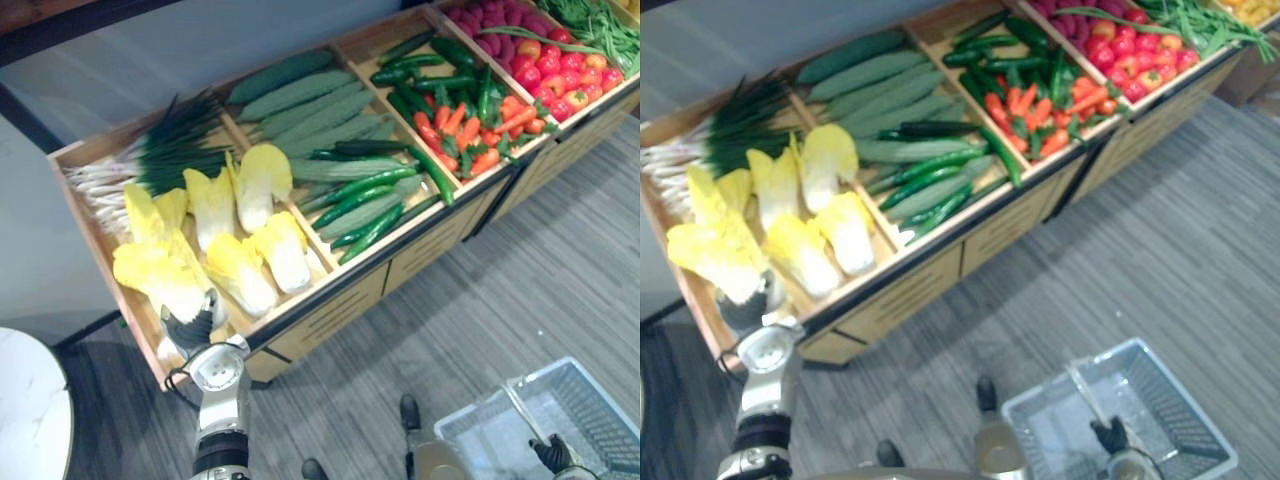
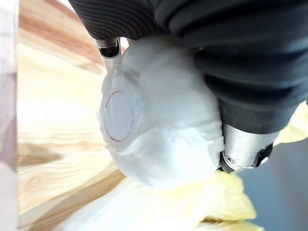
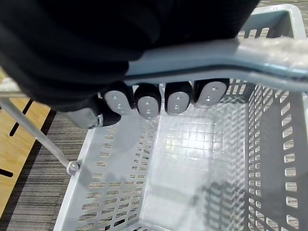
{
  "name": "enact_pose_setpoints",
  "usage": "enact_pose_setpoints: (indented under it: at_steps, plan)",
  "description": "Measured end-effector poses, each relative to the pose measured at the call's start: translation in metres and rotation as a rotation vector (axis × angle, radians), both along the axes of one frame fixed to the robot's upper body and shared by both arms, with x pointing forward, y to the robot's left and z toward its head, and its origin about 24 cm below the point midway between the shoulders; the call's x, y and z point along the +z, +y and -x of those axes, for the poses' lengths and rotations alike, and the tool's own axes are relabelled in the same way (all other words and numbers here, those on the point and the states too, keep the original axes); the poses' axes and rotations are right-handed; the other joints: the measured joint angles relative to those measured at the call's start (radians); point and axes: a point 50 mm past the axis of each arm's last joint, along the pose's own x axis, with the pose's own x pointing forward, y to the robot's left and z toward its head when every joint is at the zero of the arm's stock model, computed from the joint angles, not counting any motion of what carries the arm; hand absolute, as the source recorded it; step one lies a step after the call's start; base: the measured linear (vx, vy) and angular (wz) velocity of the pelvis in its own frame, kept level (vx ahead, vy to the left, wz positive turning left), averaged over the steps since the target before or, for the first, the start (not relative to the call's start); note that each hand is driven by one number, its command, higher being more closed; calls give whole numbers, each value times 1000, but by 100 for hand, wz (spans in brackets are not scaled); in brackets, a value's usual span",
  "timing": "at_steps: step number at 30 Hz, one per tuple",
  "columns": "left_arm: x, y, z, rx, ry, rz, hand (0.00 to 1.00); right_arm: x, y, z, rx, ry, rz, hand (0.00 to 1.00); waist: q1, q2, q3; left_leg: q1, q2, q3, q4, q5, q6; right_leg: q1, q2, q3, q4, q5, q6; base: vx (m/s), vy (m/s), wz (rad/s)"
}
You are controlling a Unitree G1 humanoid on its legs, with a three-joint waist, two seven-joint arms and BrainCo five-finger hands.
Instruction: Pick vegetable in the basket
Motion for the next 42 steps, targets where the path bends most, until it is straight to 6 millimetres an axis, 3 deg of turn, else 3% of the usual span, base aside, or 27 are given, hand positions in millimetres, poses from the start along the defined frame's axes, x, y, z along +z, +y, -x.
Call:
enact_pose_setpoints:
  at_steps: [3,10,15,18,21,24,28,31,36,38,42]
  plan:
    - [1,0,7,16,-34,27,100,-3,-3,14,-34,37,-5,100,5,-3,-29,-3,1,-24,-4,5,7,16,0,-24,0,-4,-3,-96,-64,21]
    - [14,12,17,96,-95,6,100,-9,4,24,-52,70,-31,100,15,-31,-88,-3,0,-38,-23,21,11,20,-6,-40,0,-6,-6,-33,-34,8]
    - [60,5,15,88,-246,-148,100,-10,4,29,-90,67,-44,100,32,-50,-114,11,-4,-46,-56,42,12,22,-6,-34,-5,0,2,12,-22,3]
    - [84,-14,10,-28,-312,-274,100,-4,-5,22,-81,47,-32,100,36,-50,-118,15,-8,-43,-54,39,13,30,-4,-27,-11,2,5,5,-2,-5]
    - [96,-37,3,-224,-332,-400,100,19,-24,-7,1,-39,24,100,41,-47,-120,44,-13,12,-53,25,11,24,4,30,-13,9,14,13,8,-53]
    - [99,-66,0,-479,-355,-473,100,56,-46,-47,146,-145,117,100,35,-36,-125,68,-18,76,-48,2,10,13,15,96,-14,15,23,5,8,-62]
    - [98,-96,-1,-748,-386,-515,100,93,-48,-97,338,-223,191,100,33,-27,-129,120,-22,177,-34,-30,5,12,39,196,-14,25,34,19,5,-75]
    - [96,-108,0,-878,-394,-504,100,105,-38,-118,453,-237,218,100,33,-20,-126,154,-22,248,-9,-61,0,7,52,268,-11,34,41,9,3,-78]
    - [90,-142,6,-1147,-408,-457,100,117,-2,-140,664,-276,214,100,35,-6,-125,211,-11,430,63,-128,-20,-5,102,423,10,44,54,-17,-2,-96]
    - [95,-163,12,-1295,-448,-444,100,132,16,-150,778,-327,233,100,34,5,-118,238,6,517,114,-165,-32,-5,132,489,26,46,57,-42,-41,-91]
    - [107,-184,19,-1464,-519,-444,100,149,41,-161,933,-372,243,100,33,14,-114,261,44,613,200,-214,-53,-18,181,558,56,46,59,-18,-45,-72]
